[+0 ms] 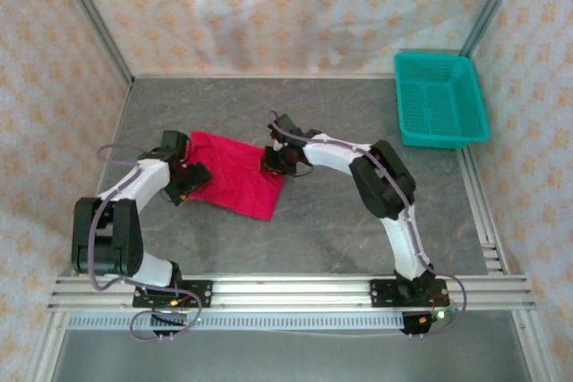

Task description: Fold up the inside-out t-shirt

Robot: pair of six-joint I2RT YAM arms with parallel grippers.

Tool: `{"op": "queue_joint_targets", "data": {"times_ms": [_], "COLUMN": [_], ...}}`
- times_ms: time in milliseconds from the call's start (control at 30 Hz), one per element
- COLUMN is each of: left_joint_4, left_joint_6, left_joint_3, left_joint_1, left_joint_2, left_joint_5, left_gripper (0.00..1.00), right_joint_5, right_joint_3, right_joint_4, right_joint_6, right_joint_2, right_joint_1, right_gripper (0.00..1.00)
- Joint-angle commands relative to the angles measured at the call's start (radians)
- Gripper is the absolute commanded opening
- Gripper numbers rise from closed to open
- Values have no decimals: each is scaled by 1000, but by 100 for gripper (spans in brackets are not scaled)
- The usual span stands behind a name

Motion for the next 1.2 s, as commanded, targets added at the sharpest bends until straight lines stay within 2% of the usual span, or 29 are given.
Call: {"op": "queue_joint_targets", "data": {"times_ms": [0,100,167,233,300,333,400,433,467,567,667,767,867,1167], "left_joint_4": [75,55,31,-1,-51,-93,-148,-165,-168,-145,-85,14,98,384], "left_joint_6": [-34,-18,10,45,83,106,153,167,178,194,193,173,152,32], "left_joint_3": [100,241,355,460,553,598,644,648,638,552,415,274,188,115], "left_joint_1": [-69,-101,-124,-139,-138,-135,-124,-113,-100,-61,-52,-48,-45,-53], "left_joint_2": [95,221,305,367,402,405,390,372,351,291,226,188,203,273], "left_joint_5": [-38,-35,-18,2,35,35,36,51,82,205,268,280,310,353], "left_gripper": [80,79,78,78,78,79,81,82,83,83,83,85,85,80], "right_joint_5": [107,132,159,154,163,208,265,248,217,145,50,-43,-85,-104], "right_joint_3": [-194,-364,-465,-507,-506,-491,-463,-447,-431,-374,-245,-121,-15,191], "right_joint_4": [-70,-26,24,70,70,47,18,16,23,60,33,13,-7,-55], "right_joint_6": [24,104,171,217,220,199,119,73,28,-112,-226,-275,-299,-343], "right_joint_2": [-110,-254,-364,-439,-494,-521,-553,-555,-547,-483,-349,-215,-120,93], "right_joint_1": [-4,34,94,149,158,150,120,85,49,-31,-99,-147,-167,-171], "right_gripper": [24,22,22,25,32,37,51,54,57,74,81,83,84,84]}}
